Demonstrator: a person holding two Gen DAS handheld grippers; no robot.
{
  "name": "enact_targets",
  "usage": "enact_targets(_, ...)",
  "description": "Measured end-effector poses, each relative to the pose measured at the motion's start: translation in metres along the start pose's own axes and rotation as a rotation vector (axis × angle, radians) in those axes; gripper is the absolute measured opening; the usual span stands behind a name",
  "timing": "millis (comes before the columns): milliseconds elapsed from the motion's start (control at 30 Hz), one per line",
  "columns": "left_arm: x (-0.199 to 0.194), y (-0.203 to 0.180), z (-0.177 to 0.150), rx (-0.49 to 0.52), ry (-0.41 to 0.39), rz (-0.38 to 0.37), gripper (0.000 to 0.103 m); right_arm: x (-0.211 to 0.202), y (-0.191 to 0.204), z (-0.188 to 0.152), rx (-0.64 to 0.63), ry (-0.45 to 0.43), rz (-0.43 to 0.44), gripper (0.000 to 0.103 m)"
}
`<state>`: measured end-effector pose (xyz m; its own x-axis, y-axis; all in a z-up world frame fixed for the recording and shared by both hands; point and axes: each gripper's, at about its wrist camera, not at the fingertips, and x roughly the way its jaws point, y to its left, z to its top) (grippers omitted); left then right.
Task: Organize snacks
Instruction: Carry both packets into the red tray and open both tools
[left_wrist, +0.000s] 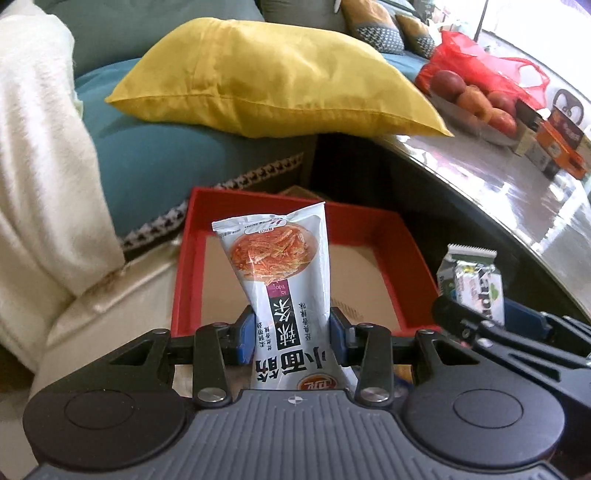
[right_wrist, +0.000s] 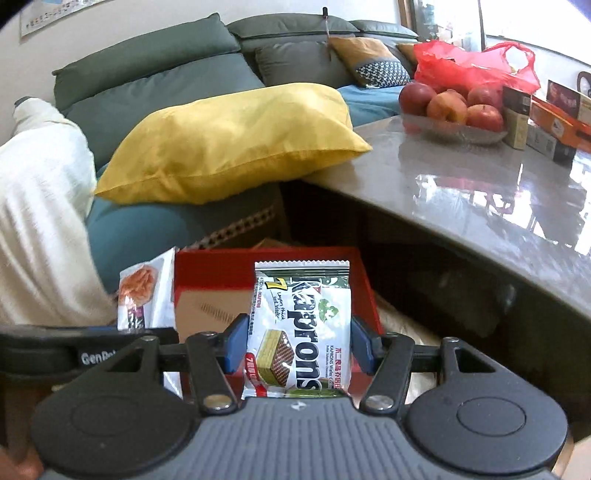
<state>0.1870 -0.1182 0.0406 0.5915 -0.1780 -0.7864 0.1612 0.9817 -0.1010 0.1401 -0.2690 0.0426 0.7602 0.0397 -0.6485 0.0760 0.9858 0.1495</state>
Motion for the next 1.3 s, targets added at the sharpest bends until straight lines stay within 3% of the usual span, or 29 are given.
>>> enact_targets(400, 0.049, -0.007, 0.026, 0.039, 0.009, 0.092, 0.049, 0.081, -0.005, 0.021, 0.003, 0.084, 0.003, 0.054)
enact_targets(600, 0.060, -0.007, 0.029, 0.058, 0.006, 0.131, 0.056, 0.100, -0.013, 0.018, 0.022, 0.117, -0.009, 0.055)
enact_targets(733, 0.056, -0.009, 0.027, 0.073, -0.015, 0.148, 0.069, 0.099, -0.014, 0.020, 0.019, 0.107, -0.012, 0.057)
enact_targets(1233, 0.026, -0.004, 0.013, 0.074, -0.047, 0.137, 0.085, 0.052, -0.011, 0.008, -0.031, 0.079, -0.031, 0.063)
enact_targets(1300, 0.019, -0.001, 0.009, 0.066, -0.041, 0.128, 0.086, 0.044, -0.011, 0.005, -0.035, 0.081, -0.030, 0.067)
